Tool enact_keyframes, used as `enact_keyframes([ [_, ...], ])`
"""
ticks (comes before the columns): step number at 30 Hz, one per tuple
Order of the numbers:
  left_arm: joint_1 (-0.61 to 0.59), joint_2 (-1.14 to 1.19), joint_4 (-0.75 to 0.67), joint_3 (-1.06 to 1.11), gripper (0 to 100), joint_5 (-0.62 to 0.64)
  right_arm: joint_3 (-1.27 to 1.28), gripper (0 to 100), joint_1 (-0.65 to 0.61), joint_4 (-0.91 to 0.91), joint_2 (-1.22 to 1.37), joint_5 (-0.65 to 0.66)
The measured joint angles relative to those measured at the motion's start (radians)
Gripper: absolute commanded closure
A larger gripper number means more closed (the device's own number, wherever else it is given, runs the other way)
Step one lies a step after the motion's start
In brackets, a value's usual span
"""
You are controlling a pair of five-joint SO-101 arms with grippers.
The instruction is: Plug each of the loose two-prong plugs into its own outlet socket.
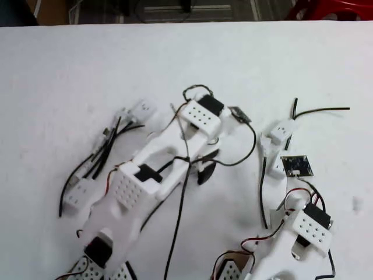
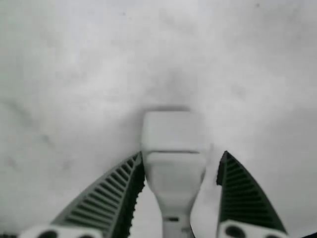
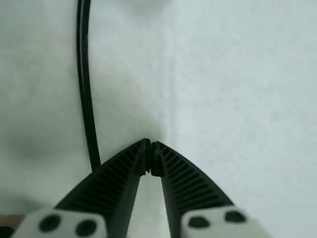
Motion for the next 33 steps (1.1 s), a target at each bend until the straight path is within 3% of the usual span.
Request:
enact_keyframes([
  [5,0.000,0.038,0.000,-0.026,79,0.000,0.000,98.1,0.000,0.000,0.000,0.000],
  [10,0.002,0.044,0.000,-0.031,98,0.000,0.000,98.1,0.000,0.000,0.000,0.000],
  [18,-0.025,0.052,-0.005,-0.173,98,0.000,0.000,98.1,0.000,0.000,0.000,0.000],
  [24,-0.129,0.055,-0.023,-0.489,98,0.000,0.000,98.1,0.000,0.000,0.000,0.000],
  [28,-0.199,0.055,-0.115,-0.686,98,-0.052,0.000,98.1,0.000,0.000,0.000,0.000],
  [33,-0.279,0.055,-0.288,-0.677,98,-0.157,0.000,98.1,0.000,0.000,0.000,0.000],
])
